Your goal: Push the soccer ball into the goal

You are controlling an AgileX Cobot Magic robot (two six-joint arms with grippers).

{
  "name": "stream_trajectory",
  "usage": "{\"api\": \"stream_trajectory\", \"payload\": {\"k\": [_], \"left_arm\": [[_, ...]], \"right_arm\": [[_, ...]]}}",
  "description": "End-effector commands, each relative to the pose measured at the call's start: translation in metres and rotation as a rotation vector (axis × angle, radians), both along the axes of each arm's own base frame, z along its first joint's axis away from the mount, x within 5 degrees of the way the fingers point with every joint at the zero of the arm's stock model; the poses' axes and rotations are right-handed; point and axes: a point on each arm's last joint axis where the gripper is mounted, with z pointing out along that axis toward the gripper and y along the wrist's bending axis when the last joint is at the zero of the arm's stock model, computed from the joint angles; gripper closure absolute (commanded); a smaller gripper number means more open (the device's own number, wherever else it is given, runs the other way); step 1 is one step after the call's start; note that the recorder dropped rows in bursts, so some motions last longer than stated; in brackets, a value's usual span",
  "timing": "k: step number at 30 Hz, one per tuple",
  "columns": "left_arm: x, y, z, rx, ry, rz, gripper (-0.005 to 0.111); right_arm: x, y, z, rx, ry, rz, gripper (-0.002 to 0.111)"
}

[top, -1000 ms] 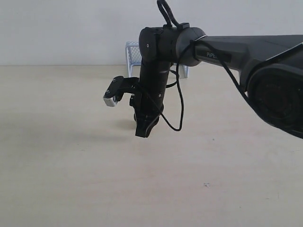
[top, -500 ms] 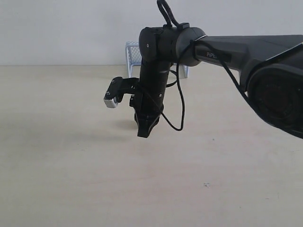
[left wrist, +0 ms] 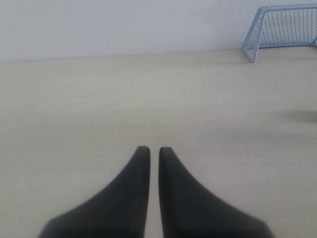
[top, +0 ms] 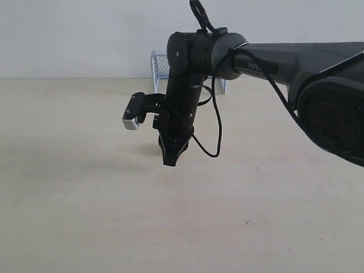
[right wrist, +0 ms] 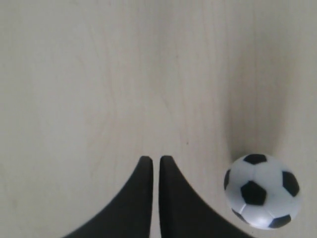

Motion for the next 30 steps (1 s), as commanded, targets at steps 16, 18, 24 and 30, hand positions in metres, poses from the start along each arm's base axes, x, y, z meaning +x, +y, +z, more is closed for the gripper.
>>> {"api": "stream_trajectory", "payload": {"k": [16, 18, 24, 30], "left_arm": [[0.0, 0.0001, 0.0026, -0.015, -0.019, 0.007, 0.1], [0.0, 0.0001, 0.0026, -0.015, -0.019, 0.007, 0.1], [0.0, 0.0001, 0.0026, -0.015, -0.019, 0.007, 0.1], [0.0, 0.0001, 0.0026, -0.015, -0.019, 0.007, 0.1]], "right_arm": [[0.0036, -0.0056, 0.001, -0.061, -0.042, 0.013, 0.108], [0.0036, -0.0056, 0.001, -0.061, -0.042, 0.015, 0.108], [0.0036, -0.0056, 0.001, -0.06, -0.044, 0.024, 0.108], [0.0032, -0.005, 0.0012, -0.053, -0.039, 0.022, 0.108]]}}
